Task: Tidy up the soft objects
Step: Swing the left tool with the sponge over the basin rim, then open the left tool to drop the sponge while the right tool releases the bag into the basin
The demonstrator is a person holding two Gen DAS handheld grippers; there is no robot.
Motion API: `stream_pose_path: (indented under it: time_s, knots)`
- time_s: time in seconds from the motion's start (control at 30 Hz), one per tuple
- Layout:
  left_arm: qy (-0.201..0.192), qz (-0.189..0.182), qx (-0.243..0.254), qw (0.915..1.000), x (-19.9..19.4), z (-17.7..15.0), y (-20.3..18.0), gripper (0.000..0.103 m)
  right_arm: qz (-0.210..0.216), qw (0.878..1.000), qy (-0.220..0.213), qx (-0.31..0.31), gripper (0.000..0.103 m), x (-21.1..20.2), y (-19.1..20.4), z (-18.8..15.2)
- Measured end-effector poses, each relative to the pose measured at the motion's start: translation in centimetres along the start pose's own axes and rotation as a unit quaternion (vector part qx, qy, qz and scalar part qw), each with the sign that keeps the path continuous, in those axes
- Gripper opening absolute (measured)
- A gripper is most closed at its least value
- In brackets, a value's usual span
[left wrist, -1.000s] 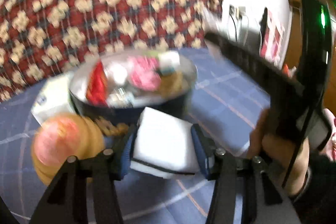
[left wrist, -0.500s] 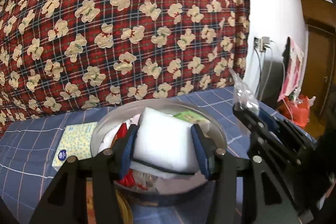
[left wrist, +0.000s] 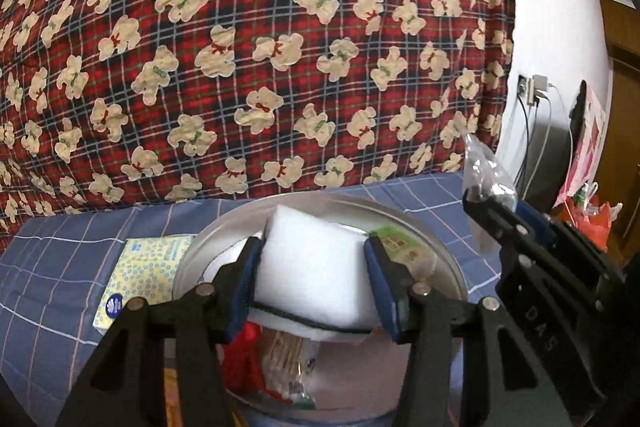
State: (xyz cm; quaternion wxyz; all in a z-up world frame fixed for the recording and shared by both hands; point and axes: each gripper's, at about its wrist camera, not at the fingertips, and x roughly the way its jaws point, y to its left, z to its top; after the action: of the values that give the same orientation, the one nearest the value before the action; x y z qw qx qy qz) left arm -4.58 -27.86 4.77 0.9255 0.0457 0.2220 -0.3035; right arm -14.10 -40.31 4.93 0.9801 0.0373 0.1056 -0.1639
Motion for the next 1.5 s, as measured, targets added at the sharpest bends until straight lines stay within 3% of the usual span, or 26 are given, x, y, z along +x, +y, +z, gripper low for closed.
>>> stream_pose_path:
  time_s: [0.43,0.9,1.1,1.17,1.27,1.33,1.4,1.5]
  knots:
    - [0.044,0.058,-0.043,0.9964,5.0,2.1,1.8,0.052,0.005,0.999,0.023,-0.025,0.024,5.5,1.6,2.7]
    - [0.111,0.084,-0.072,0.9877,9.8,3.3,3.8,0.052,0.019,0.989,0.145,-0.025,0.024,12.5,0.9,3.0]
    - [0.147,0.103,-0.077,0.9808,11.8,3.0,4.3,0.060,0.039,0.977,0.210,-0.018,0.025,15.4,0.9,2.5]
    - [0.158,0.105,-0.079,0.9787,12.1,2.9,4.5,0.073,0.052,0.973,0.226,-0.017,0.025,15.9,1.1,2.2]
    - [0.165,0.116,-0.100,0.9744,11.9,2.9,5.5,0.096,0.060,0.968,0.241,-0.009,0.038,16.3,0.7,1.9]
    - [0.162,0.111,-0.117,0.9735,11.5,3.0,6.1,0.102,0.071,0.966,0.249,0.013,0.067,16.4,-0.3,2.1]
    - [0.160,0.096,-0.124,0.9745,10.8,3.3,6.1,0.103,0.083,0.966,0.244,0.033,0.081,16.0,-1.1,2.4]
    - [0.157,0.092,-0.090,0.9791,9.8,3.5,5.0,0.103,0.110,0.969,0.210,0.064,0.081,14.2,-2.4,3.5]
